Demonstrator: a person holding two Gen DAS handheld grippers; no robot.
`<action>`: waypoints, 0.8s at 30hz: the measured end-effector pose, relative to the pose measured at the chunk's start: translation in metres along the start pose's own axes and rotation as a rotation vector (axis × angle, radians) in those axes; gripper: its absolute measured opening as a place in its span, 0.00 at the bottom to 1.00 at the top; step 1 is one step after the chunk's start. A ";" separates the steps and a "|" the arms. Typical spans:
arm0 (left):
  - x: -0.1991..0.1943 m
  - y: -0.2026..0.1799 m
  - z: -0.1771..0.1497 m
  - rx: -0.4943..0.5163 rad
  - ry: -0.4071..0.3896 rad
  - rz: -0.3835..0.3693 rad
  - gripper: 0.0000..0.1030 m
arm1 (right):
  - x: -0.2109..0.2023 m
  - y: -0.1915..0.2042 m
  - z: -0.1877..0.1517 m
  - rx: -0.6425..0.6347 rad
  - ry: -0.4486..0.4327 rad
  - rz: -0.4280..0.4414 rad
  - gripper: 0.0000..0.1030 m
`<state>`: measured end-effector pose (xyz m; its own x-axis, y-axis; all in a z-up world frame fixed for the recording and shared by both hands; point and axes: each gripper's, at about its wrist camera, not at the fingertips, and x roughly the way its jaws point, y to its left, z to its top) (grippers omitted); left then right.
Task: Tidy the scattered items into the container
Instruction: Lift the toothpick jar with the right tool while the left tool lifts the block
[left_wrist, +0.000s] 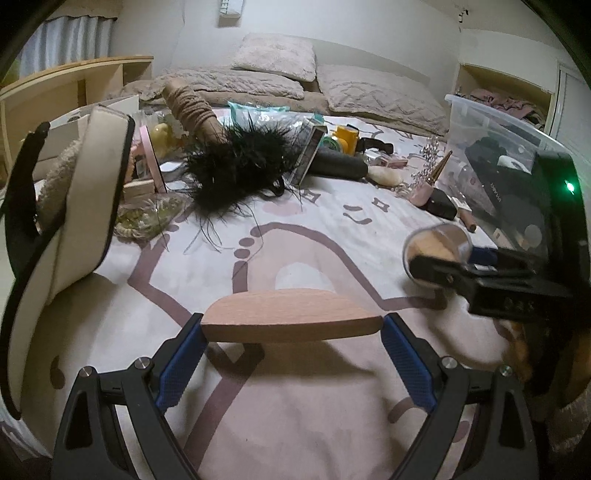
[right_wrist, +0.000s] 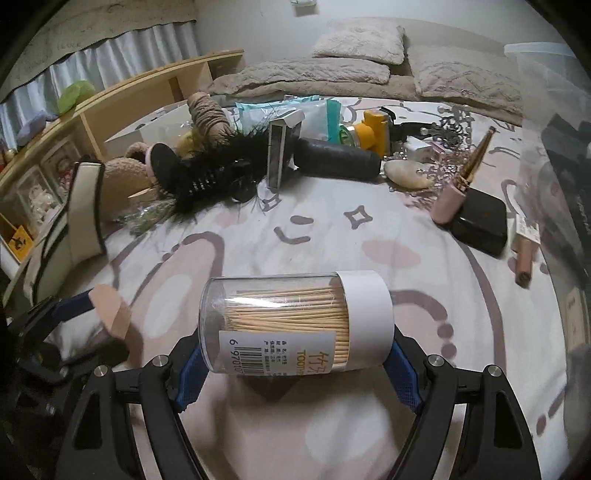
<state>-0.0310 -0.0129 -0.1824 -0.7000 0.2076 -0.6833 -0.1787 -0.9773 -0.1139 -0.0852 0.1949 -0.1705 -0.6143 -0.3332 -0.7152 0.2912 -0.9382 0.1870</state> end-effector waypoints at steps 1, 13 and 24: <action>-0.002 -0.001 0.002 0.000 -0.004 0.002 0.91 | -0.005 0.000 0.000 0.005 -0.005 0.004 0.80; -0.029 -0.015 0.035 0.002 -0.085 -0.002 0.91 | -0.082 -0.007 0.027 0.041 -0.127 0.028 0.80; -0.069 -0.043 0.079 0.024 -0.200 -0.035 0.91 | -0.159 -0.014 0.062 -0.033 -0.258 -0.009 0.80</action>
<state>-0.0297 0.0178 -0.0730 -0.8162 0.2484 -0.5217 -0.2203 -0.9685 -0.1165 -0.0369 0.2549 -0.0173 -0.7823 -0.3419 -0.5207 0.3063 -0.9390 0.1565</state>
